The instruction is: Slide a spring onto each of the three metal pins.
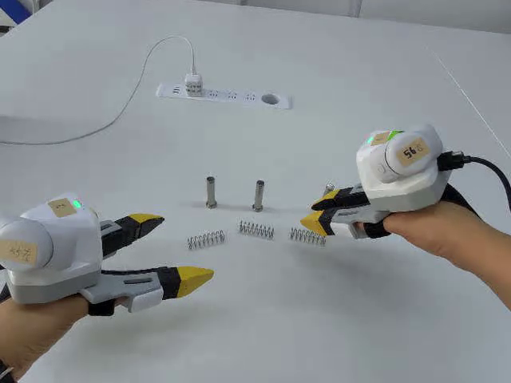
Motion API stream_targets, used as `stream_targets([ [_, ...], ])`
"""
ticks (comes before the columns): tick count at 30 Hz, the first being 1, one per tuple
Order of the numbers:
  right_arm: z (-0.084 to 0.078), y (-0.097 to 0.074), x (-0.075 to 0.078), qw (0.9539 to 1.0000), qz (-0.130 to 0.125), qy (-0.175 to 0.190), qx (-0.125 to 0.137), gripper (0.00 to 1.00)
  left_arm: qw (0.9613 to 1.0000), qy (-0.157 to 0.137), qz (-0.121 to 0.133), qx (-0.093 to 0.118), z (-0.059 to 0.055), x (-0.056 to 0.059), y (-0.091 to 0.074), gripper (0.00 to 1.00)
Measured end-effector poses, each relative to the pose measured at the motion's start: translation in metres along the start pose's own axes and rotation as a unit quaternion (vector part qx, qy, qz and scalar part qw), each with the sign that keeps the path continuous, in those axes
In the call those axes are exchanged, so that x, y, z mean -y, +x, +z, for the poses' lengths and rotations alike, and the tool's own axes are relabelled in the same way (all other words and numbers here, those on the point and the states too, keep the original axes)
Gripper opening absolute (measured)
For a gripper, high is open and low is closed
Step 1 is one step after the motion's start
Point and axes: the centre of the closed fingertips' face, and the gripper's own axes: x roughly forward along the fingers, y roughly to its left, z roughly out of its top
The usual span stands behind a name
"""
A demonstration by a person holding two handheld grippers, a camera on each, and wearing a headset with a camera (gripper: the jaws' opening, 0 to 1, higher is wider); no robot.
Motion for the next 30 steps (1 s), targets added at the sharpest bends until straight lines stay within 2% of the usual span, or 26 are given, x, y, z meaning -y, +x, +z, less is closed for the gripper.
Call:
stream_targets([
  [15,-0.009,0.018,-0.008,0.9975,0.035,-0.045,-0.042,0.18,1.0,-0.002,0.002,-0.001,-0.001,-0.001,-0.001,0.71],
  [30,-0.014,0.029,-0.015,0.9919,0.059,-0.082,-0.077,0.16,1.0,-0.006,0.004,-0.003,-0.004,-0.003,-0.001,0.71],
])
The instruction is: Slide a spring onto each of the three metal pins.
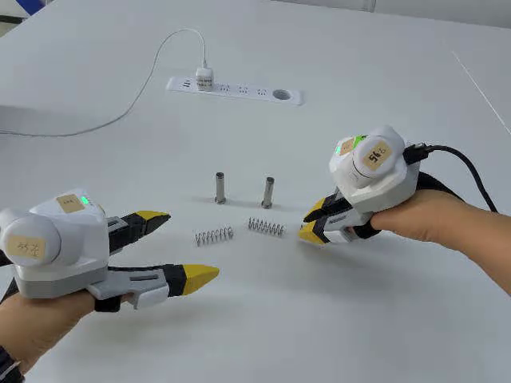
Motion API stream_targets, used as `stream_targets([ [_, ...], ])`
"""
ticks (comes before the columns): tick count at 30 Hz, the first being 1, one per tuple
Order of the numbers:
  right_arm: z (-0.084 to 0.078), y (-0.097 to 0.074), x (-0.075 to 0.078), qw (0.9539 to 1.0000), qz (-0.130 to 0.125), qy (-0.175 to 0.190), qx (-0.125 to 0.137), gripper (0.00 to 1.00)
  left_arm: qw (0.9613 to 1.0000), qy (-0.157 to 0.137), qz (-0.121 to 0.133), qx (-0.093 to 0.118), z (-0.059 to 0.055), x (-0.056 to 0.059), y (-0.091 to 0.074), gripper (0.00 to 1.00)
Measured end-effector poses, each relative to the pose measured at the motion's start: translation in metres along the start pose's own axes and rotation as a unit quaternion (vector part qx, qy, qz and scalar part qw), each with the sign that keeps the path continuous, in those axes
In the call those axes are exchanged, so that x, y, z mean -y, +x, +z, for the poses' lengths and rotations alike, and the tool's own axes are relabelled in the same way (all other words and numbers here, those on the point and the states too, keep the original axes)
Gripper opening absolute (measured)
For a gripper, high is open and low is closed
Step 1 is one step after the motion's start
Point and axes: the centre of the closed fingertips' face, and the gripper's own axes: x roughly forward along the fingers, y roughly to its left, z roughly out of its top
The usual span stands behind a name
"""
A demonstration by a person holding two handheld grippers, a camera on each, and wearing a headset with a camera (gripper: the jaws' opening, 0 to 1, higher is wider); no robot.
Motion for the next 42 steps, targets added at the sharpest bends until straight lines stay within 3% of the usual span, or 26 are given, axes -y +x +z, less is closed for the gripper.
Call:
stream_targets([
  [13,-0.003,0.007,-0.004,0.9996,0.014,-0.017,-0.02,0.15,1.0,-0.003,0.002,0.0,-0.002,-0.002,-0.002,0.71],
  [42,-0.005,0.012,-0.002,0.9969,0.02,-0.051,-0.056,0.12,0.9999,-0.01,0.007,0.004,-0.003,-0.006,-0.004,0.71],
])
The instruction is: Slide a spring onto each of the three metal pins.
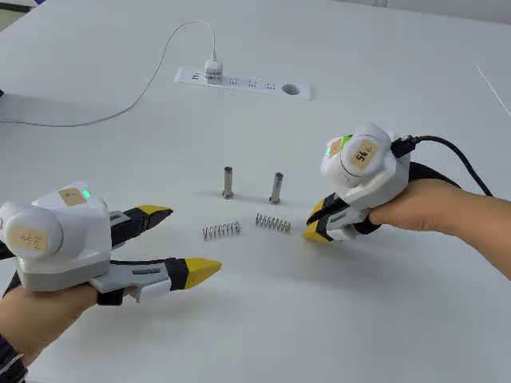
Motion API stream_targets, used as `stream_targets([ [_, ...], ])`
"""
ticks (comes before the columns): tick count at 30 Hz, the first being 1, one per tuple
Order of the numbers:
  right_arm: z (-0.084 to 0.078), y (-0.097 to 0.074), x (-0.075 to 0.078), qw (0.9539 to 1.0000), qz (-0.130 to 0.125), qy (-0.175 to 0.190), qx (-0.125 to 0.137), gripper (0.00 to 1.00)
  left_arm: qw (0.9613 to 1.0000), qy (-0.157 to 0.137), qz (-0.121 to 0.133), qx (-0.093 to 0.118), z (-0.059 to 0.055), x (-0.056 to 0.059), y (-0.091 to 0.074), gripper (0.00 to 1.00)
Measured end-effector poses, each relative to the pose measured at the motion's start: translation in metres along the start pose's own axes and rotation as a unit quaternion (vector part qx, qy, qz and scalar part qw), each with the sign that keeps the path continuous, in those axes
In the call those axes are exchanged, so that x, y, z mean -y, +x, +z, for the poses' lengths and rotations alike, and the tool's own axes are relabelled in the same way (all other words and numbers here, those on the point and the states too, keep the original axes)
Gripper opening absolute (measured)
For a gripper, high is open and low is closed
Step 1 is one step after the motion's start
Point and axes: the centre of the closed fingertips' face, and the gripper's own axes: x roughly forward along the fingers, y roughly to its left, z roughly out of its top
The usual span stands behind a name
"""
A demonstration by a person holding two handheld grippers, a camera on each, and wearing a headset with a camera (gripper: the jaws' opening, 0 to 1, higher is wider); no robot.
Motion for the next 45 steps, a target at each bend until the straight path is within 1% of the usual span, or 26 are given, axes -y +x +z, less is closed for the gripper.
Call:
stream_targets([
  [14,-0.001,-0.002,-0.003,1.0,0.001,0.003,-0.003,0.12,1.0,0.0,-0.001,0.001,0.001,0.0,0.002,0.71],
  [16,0.0,-0.003,-0.003,1.0,0.002,0.008,0.0,0.12,1.0,0.0,-0.001,0.001,0.001,0.0,0.002,0.7],
  [21,0.003,-0.008,0.002,0.9998,-0.007,0.013,0.01,0.12,1.0,0.001,-0.002,0.0,0.001,0.001,0.002,0.7],
  [28,0.006,-0.016,0.004,0.9994,-0.018,0.019,0.023,0.12,1.0,0.004,-0.005,0.001,0.003,0.004,0.003,0.7],
  [38,0.01,-0.028,0.01,0.9976,-0.037,0.036,0.045,0.12,0.9999,0.01,-0.007,0.001,0.007,0.006,0.003,0.7],
  [45,0.01,-0.034,0.013,0.9963,-0.046,0.049,0.054,0.12,0.9999,0.012,-0.009,0.0,0.007,0.007,0.004,0.7],
])
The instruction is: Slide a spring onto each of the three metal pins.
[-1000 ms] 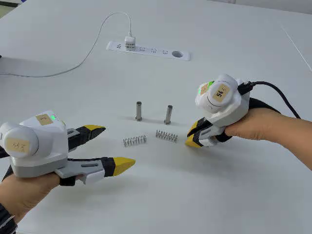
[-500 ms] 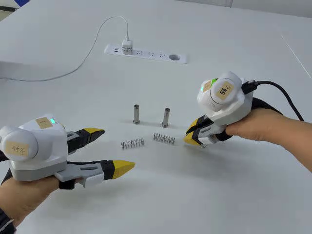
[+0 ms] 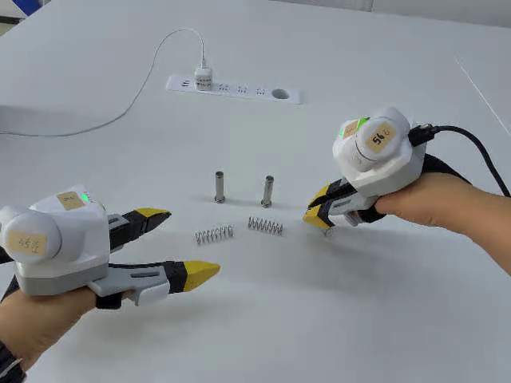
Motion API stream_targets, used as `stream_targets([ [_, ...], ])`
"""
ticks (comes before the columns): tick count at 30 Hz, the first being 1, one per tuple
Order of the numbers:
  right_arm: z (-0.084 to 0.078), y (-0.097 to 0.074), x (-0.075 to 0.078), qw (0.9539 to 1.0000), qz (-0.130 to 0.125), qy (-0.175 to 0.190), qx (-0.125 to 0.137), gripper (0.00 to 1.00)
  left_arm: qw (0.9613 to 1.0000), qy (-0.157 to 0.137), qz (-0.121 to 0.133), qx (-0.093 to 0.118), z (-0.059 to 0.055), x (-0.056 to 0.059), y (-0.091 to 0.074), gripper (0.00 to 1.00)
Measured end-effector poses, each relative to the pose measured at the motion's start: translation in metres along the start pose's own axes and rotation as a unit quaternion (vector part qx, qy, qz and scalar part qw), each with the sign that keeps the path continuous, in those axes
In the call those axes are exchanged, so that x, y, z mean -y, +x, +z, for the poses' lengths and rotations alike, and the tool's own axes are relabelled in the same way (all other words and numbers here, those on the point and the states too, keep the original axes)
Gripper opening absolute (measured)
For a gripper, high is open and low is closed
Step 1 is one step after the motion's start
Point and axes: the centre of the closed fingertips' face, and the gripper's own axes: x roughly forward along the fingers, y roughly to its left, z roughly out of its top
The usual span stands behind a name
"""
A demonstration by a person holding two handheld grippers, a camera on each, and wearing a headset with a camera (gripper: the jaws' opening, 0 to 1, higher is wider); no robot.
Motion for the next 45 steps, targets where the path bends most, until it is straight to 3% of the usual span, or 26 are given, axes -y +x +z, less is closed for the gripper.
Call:
stream_targets([
  [19,0.005,-0.013,0.01,0.9981,-0.025,0.04,0.039,0.12,1.0,0.005,-0.003,-0.002,0.003,0.002,0.002,0.7],
  [27,0.014,-0.026,0.014,0.9954,-0.039,0.055,0.069,0.12,1.0,0.007,-0.002,-0.001,0.005,0.003,0.001,0.7],
  [34,0.024,-0.04,0.019,0.99,-0.056,0.072,0.107,0.12,1.0,0.008,-0.003,0.0,0.006,0.004,0.001,0.71],
  [39,0.031,-0.052,0.028,0.9835,-0.074,0.088,0.14,0.12,1.0,0.009,-0.003,0.0,0.006,0.003,0.001,0.71],
  [45,0.032,-0.06,0.035,0.9789,-0.086,0.099,0.157,0.12,0.9999,0.01,-0.004,-0.001,0.006,0.004,0.001,0.71],
])
